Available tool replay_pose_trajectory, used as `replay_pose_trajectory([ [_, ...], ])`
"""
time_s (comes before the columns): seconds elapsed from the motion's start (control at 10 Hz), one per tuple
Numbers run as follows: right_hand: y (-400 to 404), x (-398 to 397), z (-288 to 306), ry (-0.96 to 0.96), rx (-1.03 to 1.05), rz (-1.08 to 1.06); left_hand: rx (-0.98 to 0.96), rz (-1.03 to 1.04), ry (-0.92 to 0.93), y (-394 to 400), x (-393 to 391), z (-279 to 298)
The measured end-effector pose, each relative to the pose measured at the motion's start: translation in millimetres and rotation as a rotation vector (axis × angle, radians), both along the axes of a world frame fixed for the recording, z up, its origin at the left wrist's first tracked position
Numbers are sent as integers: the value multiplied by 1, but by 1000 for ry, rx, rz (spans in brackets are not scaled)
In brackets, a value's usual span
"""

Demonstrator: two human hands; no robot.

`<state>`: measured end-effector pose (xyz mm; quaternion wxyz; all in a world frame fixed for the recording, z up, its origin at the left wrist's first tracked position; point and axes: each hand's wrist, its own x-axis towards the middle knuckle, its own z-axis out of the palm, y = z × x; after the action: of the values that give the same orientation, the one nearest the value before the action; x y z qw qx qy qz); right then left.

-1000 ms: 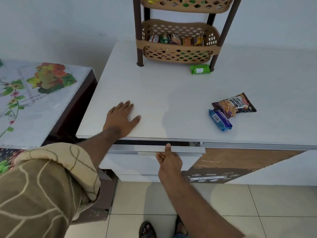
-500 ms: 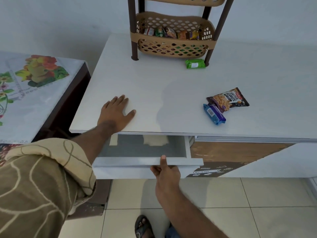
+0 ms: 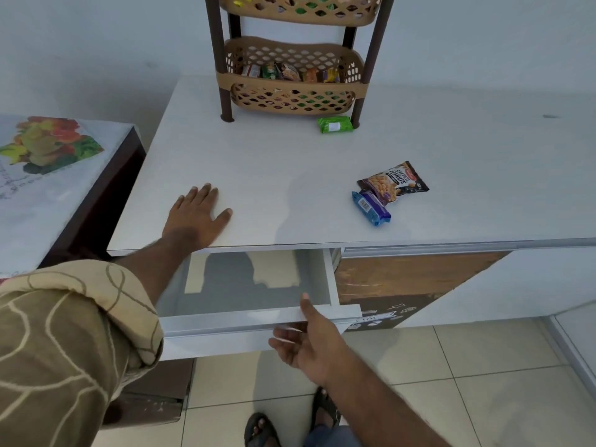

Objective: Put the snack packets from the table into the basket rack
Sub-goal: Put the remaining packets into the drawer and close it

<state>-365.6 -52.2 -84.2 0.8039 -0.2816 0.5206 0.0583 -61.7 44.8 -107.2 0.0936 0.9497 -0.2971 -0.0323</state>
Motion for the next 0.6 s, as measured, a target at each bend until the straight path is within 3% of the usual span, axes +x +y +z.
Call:
replay_pose_trajectory([
  [0.1,-22,-9,15,19,37,261,-9,0,3,1,0,0],
  [0.2,-35,-11,31,-32,57,360,-17,-1,2,0,-1,2],
  [0.4,-48,13,47,-254,-56,212,-32,8,9,0,-3,3],
  [0.6,-88,46,60,-348,-188,61,-41,6,24,0,-2,3],
])
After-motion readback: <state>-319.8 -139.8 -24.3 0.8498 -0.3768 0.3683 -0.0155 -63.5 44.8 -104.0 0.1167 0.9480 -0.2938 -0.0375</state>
